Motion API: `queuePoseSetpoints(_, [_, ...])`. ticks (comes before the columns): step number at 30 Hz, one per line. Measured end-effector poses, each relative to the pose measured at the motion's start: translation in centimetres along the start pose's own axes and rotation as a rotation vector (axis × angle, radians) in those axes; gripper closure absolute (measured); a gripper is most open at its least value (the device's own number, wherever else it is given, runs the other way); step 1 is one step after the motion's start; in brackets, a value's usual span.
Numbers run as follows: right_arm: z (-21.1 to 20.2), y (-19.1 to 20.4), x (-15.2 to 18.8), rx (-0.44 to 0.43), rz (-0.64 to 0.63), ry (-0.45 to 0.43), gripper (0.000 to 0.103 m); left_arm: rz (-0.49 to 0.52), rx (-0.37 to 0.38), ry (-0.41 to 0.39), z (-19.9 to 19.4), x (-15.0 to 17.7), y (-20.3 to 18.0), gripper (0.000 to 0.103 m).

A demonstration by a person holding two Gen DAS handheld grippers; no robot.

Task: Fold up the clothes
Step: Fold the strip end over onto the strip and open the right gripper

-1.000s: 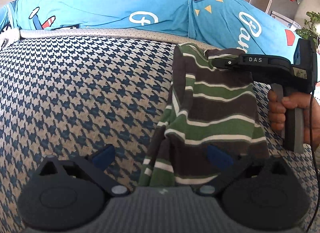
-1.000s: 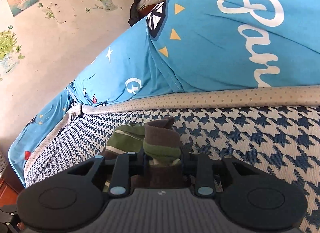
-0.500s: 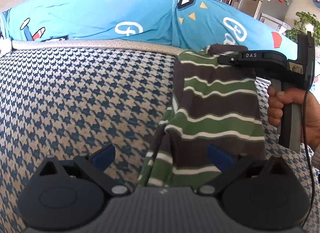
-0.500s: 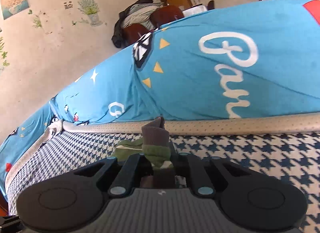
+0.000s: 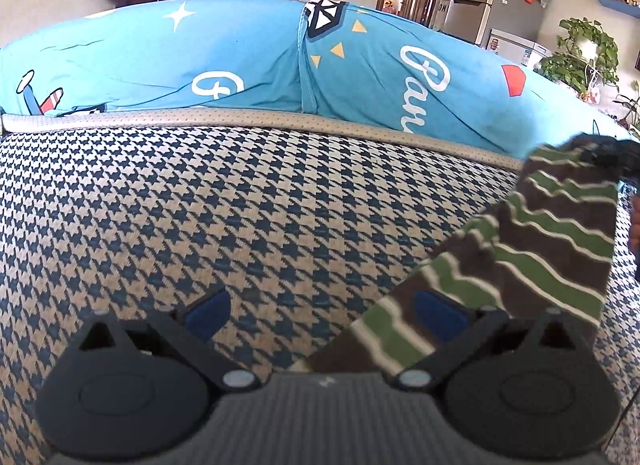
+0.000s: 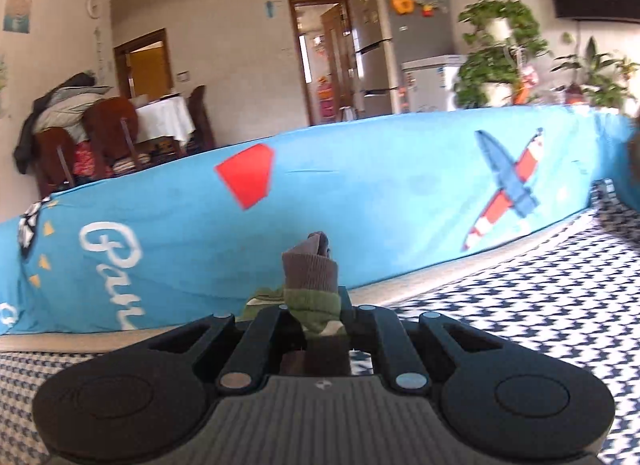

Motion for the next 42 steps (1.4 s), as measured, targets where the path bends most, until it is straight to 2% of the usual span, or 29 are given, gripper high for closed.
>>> queuePoseSetpoints(4, [-0.4,-4.7,0.4,0.076,0.051,0.017,0.094,-0.005,0.005,-0.003,-0.1,0.0,-0.4,0.000])
queuePoseSetpoints(8, [-0.2,-6.2,1.3,0.098,0.060,0.049,0.086,0.011,-0.001,-0.002,0.1,0.2,-0.9,0.000])
queuePoseSetpoints(9, [-0.2,-6.4,1.5,0.110,0.063,0.058,0.081,0.008,0.000,0.002,0.2,0.2,-1.1,0.000])
queuePoseSetpoints(10, [-0.4,-6.5,1.6,0.126,0.064,0.052,0.071,0.005,0.003,0.005,0.3,0.2,-1.1,0.000])
queuePoseSetpoints(13, [-1.6,-6.7,1.3,0.144,0.059,0.024,0.063,0.007,0.003,0.010,0.6,0.4,-1.4,0.000])
queuePoseSetpoints(16, [-3.1,-5.9,1.0,0.131,0.045,0.007,0.049,0.012,-0.002,0.015,0.8,0.5,-1.5,0.000])
queuePoseSetpoints(20, [-5.2,-3.5,1.7,0.073,-0.015,0.025,0.038,0.004,-0.005,0.027,1.0,0.7,-1.3,0.000])
queuePoseSetpoints(30, [-11.4,3.9,7.0,-0.189,-0.069,0.157,0.038,-0.080,0.066,0.077,0.5,0.9,0.0,0.001])
queuePoseSetpoints(35, [-16.0,8.5,10.9,-0.356,-0.165,0.211,0.037,-0.138,0.111,0.097,-0.1,1.2,0.9,0.001])
queuePoseSetpoints(42, [-21.1,13.4,17.4,-0.512,-0.316,0.308,0.037,-0.160,0.096,0.102,-1.0,2.4,1.8,0.001])
Point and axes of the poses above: each gripper's, at about its wrist camera, not at the fingertips, and z roughly the way its jaws point, y to its left, x to its underside, the point moved 9 cm from there along z, roughly the way its jaws point, and after that the axes turned 4 degrees about x, right-handed, at the moved point
